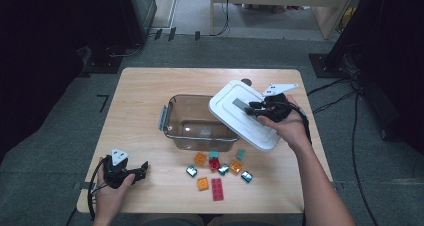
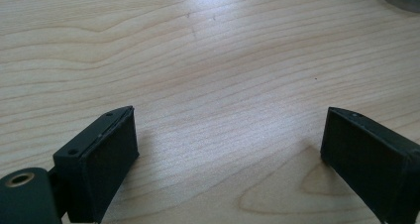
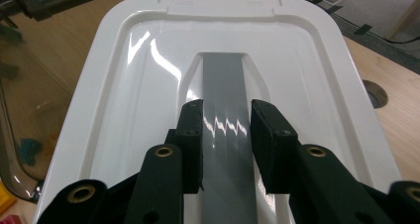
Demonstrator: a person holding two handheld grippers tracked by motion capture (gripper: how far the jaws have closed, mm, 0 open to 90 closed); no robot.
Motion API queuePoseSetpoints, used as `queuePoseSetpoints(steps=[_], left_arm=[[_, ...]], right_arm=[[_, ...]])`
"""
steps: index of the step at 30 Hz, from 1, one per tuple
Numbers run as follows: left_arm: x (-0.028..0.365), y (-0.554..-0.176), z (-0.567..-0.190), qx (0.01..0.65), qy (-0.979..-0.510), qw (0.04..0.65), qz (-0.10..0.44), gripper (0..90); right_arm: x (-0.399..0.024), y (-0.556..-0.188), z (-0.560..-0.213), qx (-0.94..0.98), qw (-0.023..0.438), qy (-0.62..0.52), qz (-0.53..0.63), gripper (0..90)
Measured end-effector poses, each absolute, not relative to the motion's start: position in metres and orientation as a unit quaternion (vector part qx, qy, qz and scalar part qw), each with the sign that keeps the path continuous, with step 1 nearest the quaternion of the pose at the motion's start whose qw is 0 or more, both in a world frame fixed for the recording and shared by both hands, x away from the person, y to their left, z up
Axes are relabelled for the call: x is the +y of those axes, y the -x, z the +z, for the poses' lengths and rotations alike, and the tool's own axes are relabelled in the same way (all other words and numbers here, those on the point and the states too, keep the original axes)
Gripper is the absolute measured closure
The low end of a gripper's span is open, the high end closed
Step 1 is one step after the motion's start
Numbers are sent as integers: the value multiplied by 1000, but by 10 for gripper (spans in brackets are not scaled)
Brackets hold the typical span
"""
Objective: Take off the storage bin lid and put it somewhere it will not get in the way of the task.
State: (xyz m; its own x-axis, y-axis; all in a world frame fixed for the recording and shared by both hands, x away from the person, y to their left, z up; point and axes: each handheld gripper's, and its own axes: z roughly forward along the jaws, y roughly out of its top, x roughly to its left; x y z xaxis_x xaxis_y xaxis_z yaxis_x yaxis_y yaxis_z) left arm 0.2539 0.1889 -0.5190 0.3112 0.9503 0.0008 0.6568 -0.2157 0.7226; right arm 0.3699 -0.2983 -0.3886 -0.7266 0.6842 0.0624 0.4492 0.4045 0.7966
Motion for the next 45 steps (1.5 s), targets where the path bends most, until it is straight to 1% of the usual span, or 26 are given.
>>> queuePoseSetpoints(steps=[8, 16, 31, 45], left_arm=[[189, -254, -519, 540, -744, 317, 231, 74], [189, -254, -519, 540, -745, 317, 231, 74], [189, -254, -519, 540, -744, 317, 231, 74], [189, -254, -519, 540, -744, 317, 231, 74]], right_arm=[[-322, -363, -388, 812, 155, -369, 425, 683], [-345, -356, -401, 793, 164, -406, 424, 683], [-377, -346, -421, 769, 176, -450, 419, 683], [-404, -340, -450, 734, 185, -501, 419, 683]])
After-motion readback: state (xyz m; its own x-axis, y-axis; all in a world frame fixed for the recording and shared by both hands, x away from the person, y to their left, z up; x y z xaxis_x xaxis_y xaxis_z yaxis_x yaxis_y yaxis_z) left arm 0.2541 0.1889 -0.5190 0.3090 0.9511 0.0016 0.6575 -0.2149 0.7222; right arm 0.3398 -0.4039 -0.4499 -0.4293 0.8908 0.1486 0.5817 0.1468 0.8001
